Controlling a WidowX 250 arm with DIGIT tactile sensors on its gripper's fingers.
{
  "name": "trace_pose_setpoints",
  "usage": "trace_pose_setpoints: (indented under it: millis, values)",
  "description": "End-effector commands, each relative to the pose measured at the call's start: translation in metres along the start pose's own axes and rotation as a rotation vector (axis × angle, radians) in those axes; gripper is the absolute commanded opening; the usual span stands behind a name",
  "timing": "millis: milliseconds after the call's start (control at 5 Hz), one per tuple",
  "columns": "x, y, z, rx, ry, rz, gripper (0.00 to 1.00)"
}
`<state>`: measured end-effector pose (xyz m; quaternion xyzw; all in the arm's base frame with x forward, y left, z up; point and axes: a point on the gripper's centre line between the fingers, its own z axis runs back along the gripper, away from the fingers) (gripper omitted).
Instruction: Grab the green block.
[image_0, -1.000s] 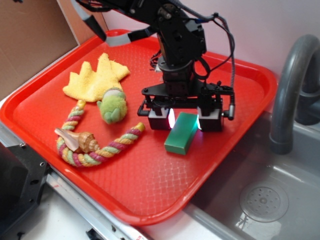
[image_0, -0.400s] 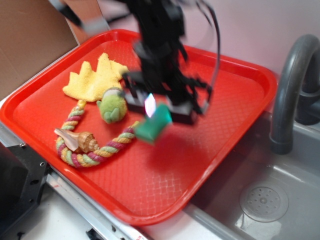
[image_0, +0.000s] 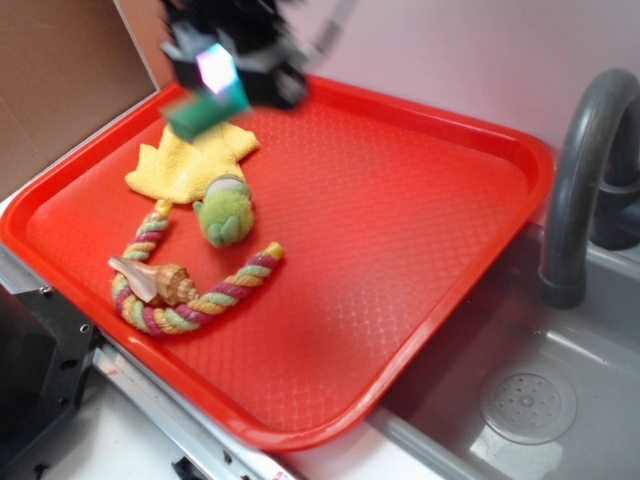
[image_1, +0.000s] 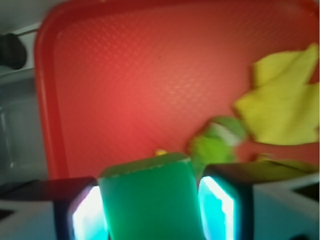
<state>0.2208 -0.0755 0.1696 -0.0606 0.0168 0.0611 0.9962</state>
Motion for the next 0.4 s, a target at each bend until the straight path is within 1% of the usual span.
trace_pose_setpoints:
  millis: [0, 200]
  values:
    - [-0.014, 0.0252, 0.0526, -0.081, -0.209, 0.093, 0.0]
    - [-0.0103, 0.0319, 0.0504, -0.154, -0.175, 0.084, 0.0]
